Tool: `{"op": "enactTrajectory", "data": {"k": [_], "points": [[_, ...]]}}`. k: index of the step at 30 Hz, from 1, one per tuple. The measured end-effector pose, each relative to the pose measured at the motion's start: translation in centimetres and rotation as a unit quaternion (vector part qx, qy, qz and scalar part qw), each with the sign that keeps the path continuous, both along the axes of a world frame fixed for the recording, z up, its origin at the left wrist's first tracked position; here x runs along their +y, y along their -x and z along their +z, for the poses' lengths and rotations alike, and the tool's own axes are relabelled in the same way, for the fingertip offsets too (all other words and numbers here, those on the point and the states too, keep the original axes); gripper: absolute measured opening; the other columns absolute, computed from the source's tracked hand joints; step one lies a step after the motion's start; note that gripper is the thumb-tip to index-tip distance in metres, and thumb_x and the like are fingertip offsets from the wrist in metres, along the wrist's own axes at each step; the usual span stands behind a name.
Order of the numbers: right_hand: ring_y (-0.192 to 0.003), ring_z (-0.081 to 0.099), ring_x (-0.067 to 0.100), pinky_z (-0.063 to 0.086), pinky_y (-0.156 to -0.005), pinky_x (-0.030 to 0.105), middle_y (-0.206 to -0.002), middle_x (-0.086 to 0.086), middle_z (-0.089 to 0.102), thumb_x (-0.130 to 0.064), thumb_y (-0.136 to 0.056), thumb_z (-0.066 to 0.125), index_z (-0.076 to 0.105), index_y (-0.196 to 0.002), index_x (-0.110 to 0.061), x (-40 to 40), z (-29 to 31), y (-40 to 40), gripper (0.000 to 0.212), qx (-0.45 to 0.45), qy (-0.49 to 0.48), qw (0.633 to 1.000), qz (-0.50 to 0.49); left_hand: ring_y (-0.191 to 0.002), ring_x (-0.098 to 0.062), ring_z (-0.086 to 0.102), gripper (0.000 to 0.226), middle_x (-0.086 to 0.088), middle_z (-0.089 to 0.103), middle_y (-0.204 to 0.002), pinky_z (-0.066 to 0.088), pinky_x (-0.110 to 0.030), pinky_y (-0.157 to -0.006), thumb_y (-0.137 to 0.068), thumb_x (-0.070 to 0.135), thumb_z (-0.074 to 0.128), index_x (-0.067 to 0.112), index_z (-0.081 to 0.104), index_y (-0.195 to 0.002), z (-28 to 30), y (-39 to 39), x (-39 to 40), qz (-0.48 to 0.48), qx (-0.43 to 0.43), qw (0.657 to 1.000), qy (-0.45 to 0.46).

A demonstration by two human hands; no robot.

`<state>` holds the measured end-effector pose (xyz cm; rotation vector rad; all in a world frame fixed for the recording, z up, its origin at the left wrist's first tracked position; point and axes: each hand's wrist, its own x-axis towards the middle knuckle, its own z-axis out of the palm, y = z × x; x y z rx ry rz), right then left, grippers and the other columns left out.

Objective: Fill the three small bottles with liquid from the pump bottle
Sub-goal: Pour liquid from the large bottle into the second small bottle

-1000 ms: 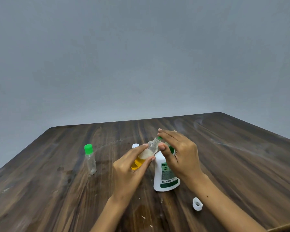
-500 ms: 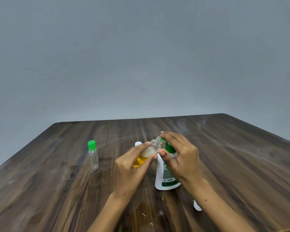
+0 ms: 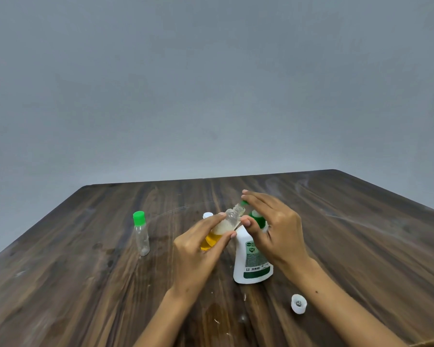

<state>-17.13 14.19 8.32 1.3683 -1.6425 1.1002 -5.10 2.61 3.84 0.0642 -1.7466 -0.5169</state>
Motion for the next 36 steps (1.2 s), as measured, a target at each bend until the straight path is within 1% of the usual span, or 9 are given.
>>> {"op": "enactTrajectory", "data": {"k": [4,9,14,18,21,25,29,31,36], "points": [[-0.101,0.064,0.013,0.047,-0.082,0.018,-0.111,0.002,0.069,-0.068,-0.092,0.030,0.071,-0.108,-0.008,-0.3,-1.1,-0.3,0.074,-0.018,0.005,1.000,-0.010,-0.101,0.000,0.067,0.037,0.003,0.073,-0.107,0.052,-0.015,-0.086,-0.083,0.033,0.073,0.007,0.073,-0.108,0.1,-0.1,0.0,-0.005,-0.004,1.000,0.005],[-0.099,0.064,0.014,0.049,-0.080,0.021,-0.109,0.002,0.070,-0.066,-0.094,0.030,0.072,-0.105,-0.008,-0.2,0.0,0.1,0.072,0.003,0.012,1.000,-0.003,-0.099,-0.003,0.068,0.035,0.002,0.074,-0.105,0.054,-0.019,-0.083,-0.076,0.022,0.082,0.005,0.074,-0.106,-0.1,0.2,-0.1,0.001,-0.001,1.000,0.003],[-0.099,0.064,0.012,0.049,-0.080,0.019,-0.108,0.001,0.069,-0.065,-0.094,0.032,0.072,-0.106,-0.008,-0.4,-1.2,-0.5,0.071,-0.022,0.024,0.999,-0.009,-0.100,0.002,0.066,0.035,0.005,0.073,-0.106,0.052,-0.015,-0.084,-0.080,0.028,0.079,0.007,0.073,-0.107,0.1,0.0,0.0,-0.002,-0.003,1.000,0.006],[-0.098,0.064,0.013,0.050,-0.078,0.022,-0.108,0.001,0.070,-0.064,-0.095,0.031,0.072,-0.105,-0.008,-0.3,-0.3,0.0,0.069,-0.002,0.027,1.000,-0.008,-0.098,0.001,0.067,0.036,0.004,0.073,-0.104,0.053,-0.017,-0.083,-0.074,0.020,0.083,0.006,0.074,-0.106,0.0,0.0,0.1,0.002,-0.002,1.000,0.001],[-0.096,0.065,0.014,0.051,-0.076,0.024,-0.105,0.002,0.070,-0.063,-0.095,0.032,0.072,-0.103,-0.008,-0.5,-0.1,0.0,0.069,0.006,0.031,0.999,-0.011,-0.098,0.000,0.068,0.036,0.003,0.073,-0.105,0.054,-0.019,-0.082,-0.074,0.019,0.083,0.006,0.074,-0.106,0.0,0.0,0.0,0.005,0.000,1.000,-0.001],[-0.095,0.064,0.012,0.048,-0.076,0.019,-0.105,0.001,0.070,-0.063,-0.095,0.033,0.072,-0.104,-0.008,-0.5,-1.3,-0.4,0.068,-0.023,0.040,0.999,-0.012,-0.101,0.002,0.066,0.036,0.005,0.072,-0.108,0.052,-0.016,-0.085,-0.079,0.026,0.080,0.006,0.073,-0.109,0.2,-0.1,0.1,0.005,-0.010,1.000,0.012],[-0.095,0.065,0.013,0.052,-0.073,0.024,-0.105,0.000,0.071,-0.063,-0.095,0.031,0.073,-0.102,-0.010,-0.4,-0.2,0.0,0.068,-0.008,0.034,0.999,-0.013,-0.099,-0.001,0.067,0.037,0.003,0.073,-0.106,0.054,-0.019,-0.084,-0.075,0.020,0.083,0.006,0.073,-0.107,0.1,-0.1,0.1,0.006,-0.007,1.000,0.003],[-0.094,0.066,0.013,0.051,-0.074,0.023,-0.104,0.001,0.071,-0.063,-0.095,0.030,0.073,-0.101,-0.009,-0.5,0.2,0.0,0.069,0.002,0.033,0.999,-0.014,-0.099,-0.002,0.068,0.037,0.002,0.073,-0.105,0.055,-0.020,-0.083,-0.075,0.020,0.083,0.006,0.073,-0.107,0.1,-0.1,0.0,0.008,-0.005,1.000,0.002],[-0.092,0.065,0.012,0.048,-0.074,0.017,-0.103,0.001,0.071,-0.064,-0.094,0.030,0.073,-0.102,-0.009,-0.5,-1.2,-0.4,0.070,-0.019,0.042,0.999,-0.019,-0.101,0.003,0.065,0.036,0.005,0.071,-0.107,0.052,-0.016,-0.086,-0.075,0.021,0.082,0.005,0.073,-0.107,0.3,-0.1,0.1,0.010,-0.009,1.000,0.011]]}}
